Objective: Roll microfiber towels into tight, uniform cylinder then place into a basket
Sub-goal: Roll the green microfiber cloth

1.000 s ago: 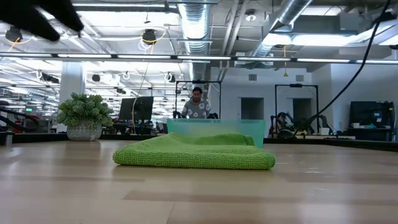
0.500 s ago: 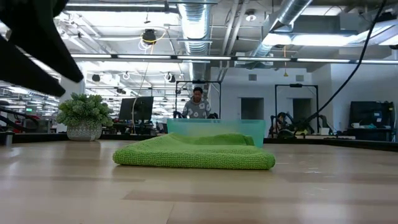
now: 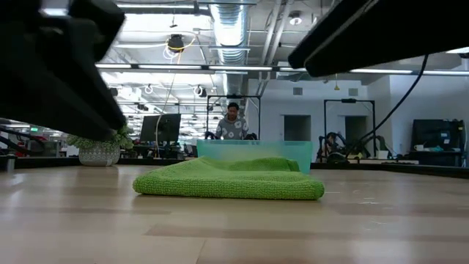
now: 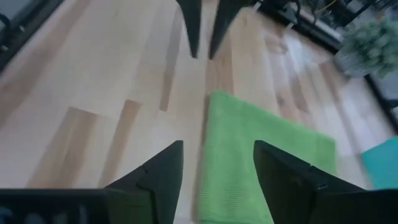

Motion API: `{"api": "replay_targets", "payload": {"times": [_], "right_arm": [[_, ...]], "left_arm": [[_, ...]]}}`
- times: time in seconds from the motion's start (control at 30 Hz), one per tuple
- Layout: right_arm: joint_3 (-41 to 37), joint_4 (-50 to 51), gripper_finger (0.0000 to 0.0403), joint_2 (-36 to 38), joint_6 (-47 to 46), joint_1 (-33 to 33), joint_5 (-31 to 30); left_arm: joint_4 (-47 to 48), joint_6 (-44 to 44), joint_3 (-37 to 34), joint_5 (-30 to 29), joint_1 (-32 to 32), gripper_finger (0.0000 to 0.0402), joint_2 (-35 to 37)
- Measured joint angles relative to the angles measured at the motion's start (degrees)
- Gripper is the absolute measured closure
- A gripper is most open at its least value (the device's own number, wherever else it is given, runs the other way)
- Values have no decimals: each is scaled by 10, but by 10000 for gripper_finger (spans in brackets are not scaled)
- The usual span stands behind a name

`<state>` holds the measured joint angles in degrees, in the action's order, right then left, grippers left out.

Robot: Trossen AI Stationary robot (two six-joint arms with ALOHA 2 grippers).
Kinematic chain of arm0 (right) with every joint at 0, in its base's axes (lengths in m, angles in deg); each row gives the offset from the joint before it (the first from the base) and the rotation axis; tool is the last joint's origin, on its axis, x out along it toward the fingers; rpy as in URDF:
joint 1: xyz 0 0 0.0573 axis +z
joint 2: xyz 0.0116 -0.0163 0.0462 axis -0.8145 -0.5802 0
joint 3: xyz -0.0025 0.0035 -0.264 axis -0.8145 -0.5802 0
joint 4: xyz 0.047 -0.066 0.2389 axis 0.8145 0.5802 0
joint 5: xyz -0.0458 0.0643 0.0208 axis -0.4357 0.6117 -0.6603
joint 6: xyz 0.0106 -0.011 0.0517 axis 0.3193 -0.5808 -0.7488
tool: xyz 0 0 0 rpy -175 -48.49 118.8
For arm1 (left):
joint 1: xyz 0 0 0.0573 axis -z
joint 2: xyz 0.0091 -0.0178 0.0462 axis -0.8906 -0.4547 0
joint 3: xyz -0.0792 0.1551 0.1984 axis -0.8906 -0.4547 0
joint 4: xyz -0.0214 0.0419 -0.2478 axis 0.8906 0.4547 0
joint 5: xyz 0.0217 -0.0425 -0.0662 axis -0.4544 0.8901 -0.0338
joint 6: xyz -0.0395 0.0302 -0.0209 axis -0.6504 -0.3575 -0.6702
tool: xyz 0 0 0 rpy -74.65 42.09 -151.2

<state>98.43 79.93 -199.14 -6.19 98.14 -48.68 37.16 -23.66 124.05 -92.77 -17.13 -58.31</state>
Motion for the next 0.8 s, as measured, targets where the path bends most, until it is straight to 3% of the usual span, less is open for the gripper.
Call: {"api": "replay_targets", "payload": {"times": [0.4,0.6,0.8], "right_arm": [[0,2,190,-42,-47,-21,25],[0,9,192,-56,-63,-34,57],[0,13,190,-56,-78,-52,79]], "left_arm": [[-17,-10,-3,133,-64,335,1],[-16,-2,-3,130,-73,331,1],[-14,16,-3,127,-74,283,1]]}}
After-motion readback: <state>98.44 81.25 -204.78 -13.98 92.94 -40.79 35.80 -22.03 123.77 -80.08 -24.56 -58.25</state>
